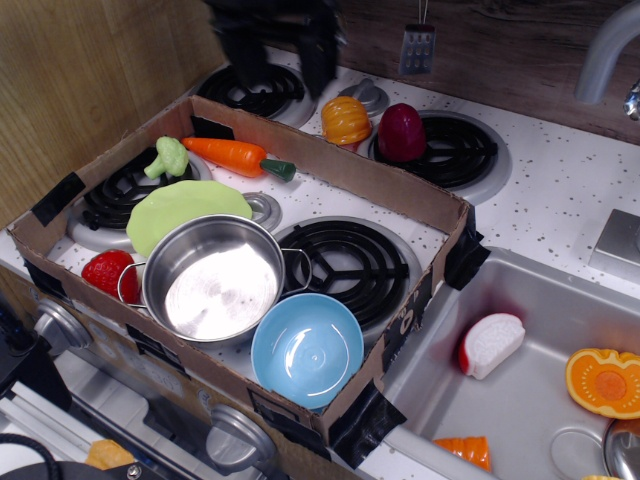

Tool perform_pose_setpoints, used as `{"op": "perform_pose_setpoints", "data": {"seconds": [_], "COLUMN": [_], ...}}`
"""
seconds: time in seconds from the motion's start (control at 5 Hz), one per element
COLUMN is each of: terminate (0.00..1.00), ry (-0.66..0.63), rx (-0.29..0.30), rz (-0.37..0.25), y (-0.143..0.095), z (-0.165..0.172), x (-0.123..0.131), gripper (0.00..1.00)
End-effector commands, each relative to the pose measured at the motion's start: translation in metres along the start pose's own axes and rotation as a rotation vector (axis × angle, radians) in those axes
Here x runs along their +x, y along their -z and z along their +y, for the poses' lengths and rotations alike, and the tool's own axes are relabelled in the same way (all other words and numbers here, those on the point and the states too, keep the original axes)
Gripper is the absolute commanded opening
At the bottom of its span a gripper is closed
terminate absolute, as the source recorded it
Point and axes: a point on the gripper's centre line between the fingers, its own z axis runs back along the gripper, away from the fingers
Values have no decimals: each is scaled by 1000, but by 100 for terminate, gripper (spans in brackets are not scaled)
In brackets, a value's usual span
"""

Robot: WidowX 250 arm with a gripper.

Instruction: Put broccoli in pot

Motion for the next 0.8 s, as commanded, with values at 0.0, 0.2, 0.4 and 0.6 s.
{"op": "perform_pose_setpoints", "data": {"seconds": [0.0, 0.2, 0.4, 0.6], "terminate": [0, 0, 0, 0], "ry": [-231, -388, -442, -564], "rx": [129, 150, 149, 161], "rz": [-1, 11, 0, -54], "y": [-23, -18, -8, -1], "z": [37, 50, 62, 72], "x": [18, 14, 2, -10], "gripper": [100, 100, 100, 100]}}
